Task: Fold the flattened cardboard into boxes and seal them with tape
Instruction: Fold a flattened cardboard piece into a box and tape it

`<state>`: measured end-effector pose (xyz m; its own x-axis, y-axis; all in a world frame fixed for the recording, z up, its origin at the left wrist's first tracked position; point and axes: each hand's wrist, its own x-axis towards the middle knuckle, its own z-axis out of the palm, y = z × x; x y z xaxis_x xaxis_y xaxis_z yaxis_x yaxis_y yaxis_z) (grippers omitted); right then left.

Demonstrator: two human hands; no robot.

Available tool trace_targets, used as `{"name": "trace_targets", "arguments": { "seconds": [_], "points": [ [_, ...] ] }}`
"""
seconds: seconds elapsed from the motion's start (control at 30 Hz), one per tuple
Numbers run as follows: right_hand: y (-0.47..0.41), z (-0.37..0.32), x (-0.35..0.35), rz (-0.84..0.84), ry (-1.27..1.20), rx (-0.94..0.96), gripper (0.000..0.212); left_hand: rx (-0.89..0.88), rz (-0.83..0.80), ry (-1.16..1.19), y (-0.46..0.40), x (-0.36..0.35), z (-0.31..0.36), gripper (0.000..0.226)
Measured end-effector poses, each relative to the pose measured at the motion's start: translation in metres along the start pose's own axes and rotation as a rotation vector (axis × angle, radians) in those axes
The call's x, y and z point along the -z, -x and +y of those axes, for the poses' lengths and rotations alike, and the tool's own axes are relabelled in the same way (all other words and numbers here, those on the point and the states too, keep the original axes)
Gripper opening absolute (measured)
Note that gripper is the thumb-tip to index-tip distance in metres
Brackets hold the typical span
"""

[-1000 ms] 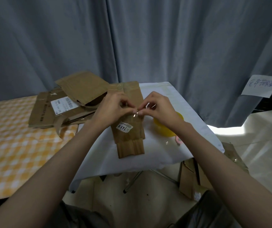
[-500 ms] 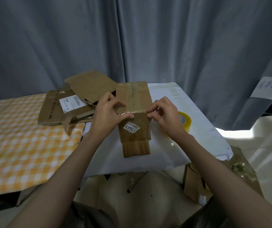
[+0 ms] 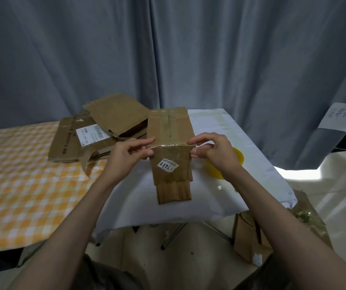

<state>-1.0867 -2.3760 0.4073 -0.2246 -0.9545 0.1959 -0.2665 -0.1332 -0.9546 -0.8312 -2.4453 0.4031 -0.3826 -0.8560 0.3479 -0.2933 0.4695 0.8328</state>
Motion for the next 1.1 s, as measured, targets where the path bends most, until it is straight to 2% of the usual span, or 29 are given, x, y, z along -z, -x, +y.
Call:
{"name": "trace_targets", "arguments": {
  "seconds": [0.13,0.2,0.3,0.43,0.53,0.6,0.7,0.8,0.87,0.93,1.0,1.1],
  "points": [
    [-0.004,-0.002,-0.001,0.024,0.155,0.082,0.02,0.033,-0.187,0.026,-0.006,0.014,0.0,0.046],
    [-0.007,0.0,-0.002,0.037,0.248,0.131,0.021,0.024,-0.214,-0.02,-0.012,0.018,0.0,0.046],
    [-0.011,0.002,-0.003,0.05,0.3,0.181,0.022,0.017,-0.161,-0.063,-0.017,0.016,0.001,0.042],
    [-0.012,0.004,-0.007,0.069,0.29,0.205,0.028,-0.073,-0.075,-0.096,-0.019,0.005,0.001,0.023],
    [-0.013,0.002,-0.001,0.012,0.256,0.136,0.024,-0.064,-0.096,-0.087,-0.022,0.001,0.002,0.03],
    [-0.014,0.001,-0.003,-0.009,0.278,0.089,0.029,-0.042,-0.098,-0.138,-0.024,-0.003,0.002,0.038],
    [-0.019,0.002,-0.015,0.058,0.374,0.107,0.033,-0.151,0.055,-0.197,-0.023,-0.017,-0.001,0.035],
    [-0.021,0.0,-0.017,0.046,0.281,0.007,0.044,-0.223,0.146,-0.212,-0.017,-0.024,-0.004,0.028],
    [-0.018,0.002,-0.015,0.021,0.217,-0.07,0.053,-0.182,0.206,-0.242,-0.01,-0.027,-0.001,0.023],
    [-0.013,0.007,-0.018,0.021,0.235,-0.088,0.052,-0.072,0.219,-0.239,-0.002,-0.035,0.005,0.044],
    [-0.006,0.01,-0.024,0.032,0.237,-0.076,0.042,0.087,0.123,-0.13,0.004,-0.05,0.015,0.069],
    [0.003,0.006,-0.031,0.079,0.18,-0.084,0.035,0.214,0.066,-0.089,0.007,-0.071,0.026,0.074]
  ]
}}
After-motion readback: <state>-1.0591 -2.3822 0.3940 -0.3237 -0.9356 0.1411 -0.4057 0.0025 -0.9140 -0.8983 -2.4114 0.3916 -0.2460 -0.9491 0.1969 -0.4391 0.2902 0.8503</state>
